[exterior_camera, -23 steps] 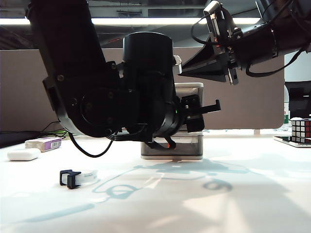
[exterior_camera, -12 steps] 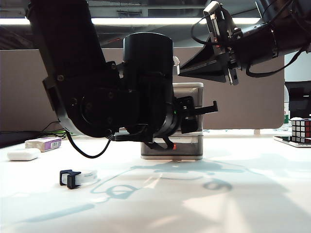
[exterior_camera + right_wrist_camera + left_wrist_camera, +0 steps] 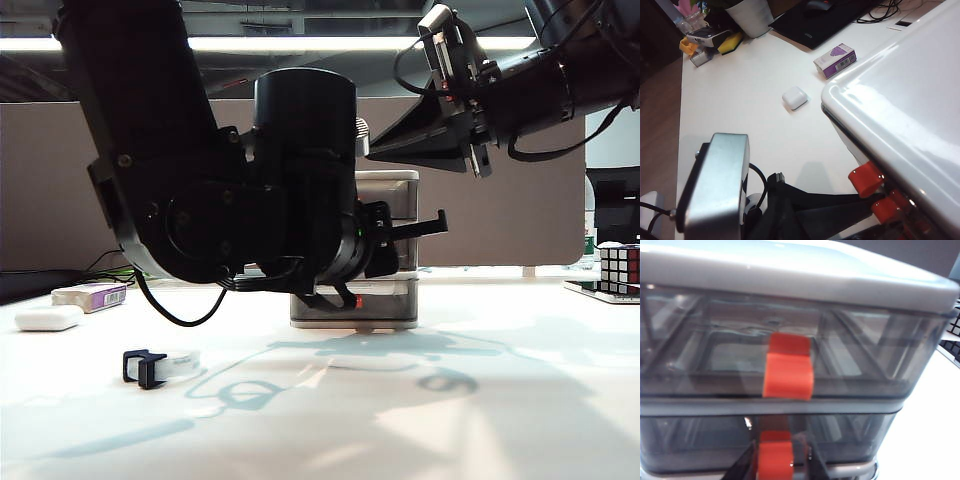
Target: Open the second layer of the drawer on the table, pick up the transparent tape on the table and put it in, and finally close the drawer.
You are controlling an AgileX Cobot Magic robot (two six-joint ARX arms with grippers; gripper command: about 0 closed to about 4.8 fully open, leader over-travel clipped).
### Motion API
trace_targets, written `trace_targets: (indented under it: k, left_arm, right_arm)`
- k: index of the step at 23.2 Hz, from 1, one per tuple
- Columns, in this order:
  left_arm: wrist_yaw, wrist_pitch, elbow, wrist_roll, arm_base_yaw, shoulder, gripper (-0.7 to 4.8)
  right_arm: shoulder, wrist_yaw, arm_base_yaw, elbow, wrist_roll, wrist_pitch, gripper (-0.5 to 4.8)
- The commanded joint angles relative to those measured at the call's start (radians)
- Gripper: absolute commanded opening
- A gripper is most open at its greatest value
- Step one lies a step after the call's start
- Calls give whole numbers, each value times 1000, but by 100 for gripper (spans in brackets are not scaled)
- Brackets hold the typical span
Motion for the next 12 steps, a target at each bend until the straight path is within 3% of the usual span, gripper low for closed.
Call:
trace_targets:
  k: [1, 2, 12]
  left_arm:
    - [-3, -3, 3, 8, 3, -3, 45]
    - [-6, -7, 3, 8, 3, -3, -11]
    - [-45, -28, 3, 6, 2, -3, -6]
  right_arm:
    - [-6, -2, 0, 3, -9, 8, -5]
    - [-6, -1, 0, 3, -13, 8, -5]
    - [-5, 177, 0, 3, -90, -17, -5]
